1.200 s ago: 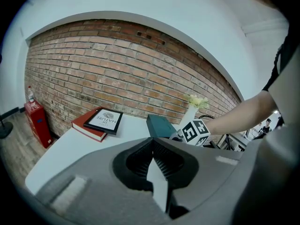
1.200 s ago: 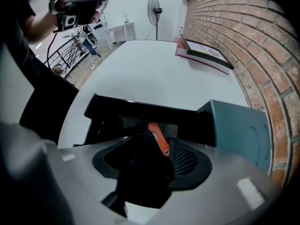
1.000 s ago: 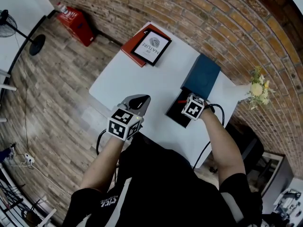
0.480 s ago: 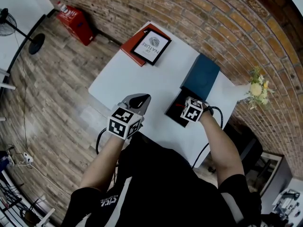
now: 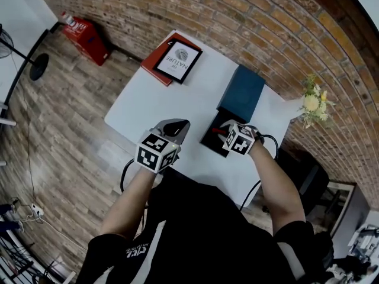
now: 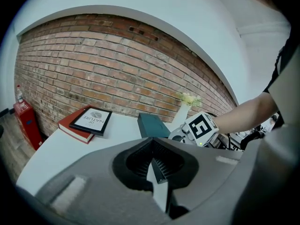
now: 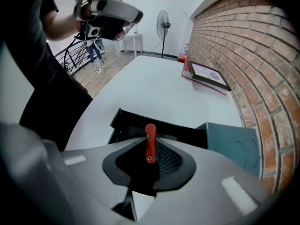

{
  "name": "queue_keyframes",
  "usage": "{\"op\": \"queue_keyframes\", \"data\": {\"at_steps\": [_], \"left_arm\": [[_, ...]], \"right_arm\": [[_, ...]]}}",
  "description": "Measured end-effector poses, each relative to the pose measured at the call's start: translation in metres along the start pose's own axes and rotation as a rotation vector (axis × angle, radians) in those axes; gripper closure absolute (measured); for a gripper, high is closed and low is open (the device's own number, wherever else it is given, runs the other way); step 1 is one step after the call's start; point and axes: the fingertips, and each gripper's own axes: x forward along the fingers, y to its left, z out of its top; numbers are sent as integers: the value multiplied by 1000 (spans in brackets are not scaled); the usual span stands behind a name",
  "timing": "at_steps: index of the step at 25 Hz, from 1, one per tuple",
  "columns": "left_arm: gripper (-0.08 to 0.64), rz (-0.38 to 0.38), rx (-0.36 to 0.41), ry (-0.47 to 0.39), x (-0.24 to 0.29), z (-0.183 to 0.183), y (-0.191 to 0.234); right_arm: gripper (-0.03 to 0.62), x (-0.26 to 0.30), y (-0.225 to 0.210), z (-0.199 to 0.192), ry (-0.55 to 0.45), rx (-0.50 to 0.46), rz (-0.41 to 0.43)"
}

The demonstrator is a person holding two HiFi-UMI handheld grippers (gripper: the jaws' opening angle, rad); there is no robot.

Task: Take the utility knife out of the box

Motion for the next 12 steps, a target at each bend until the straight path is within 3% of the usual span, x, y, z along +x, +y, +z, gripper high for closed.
{"op": "queue_keyframes", "data": {"at_steps": [6, 8, 12], "left_arm": [[551, -114, 42, 60, 29, 0, -27], [496, -155, 59, 86, 41, -1, -37], [469, -215, 102, 118, 64, -1, -54]], "right_arm": [[538, -38, -5, 13, -69, 5, -83], [538, -50, -6, 15, -89, 10, -107], [538, -71, -9, 17, -122, 15, -147]]}}
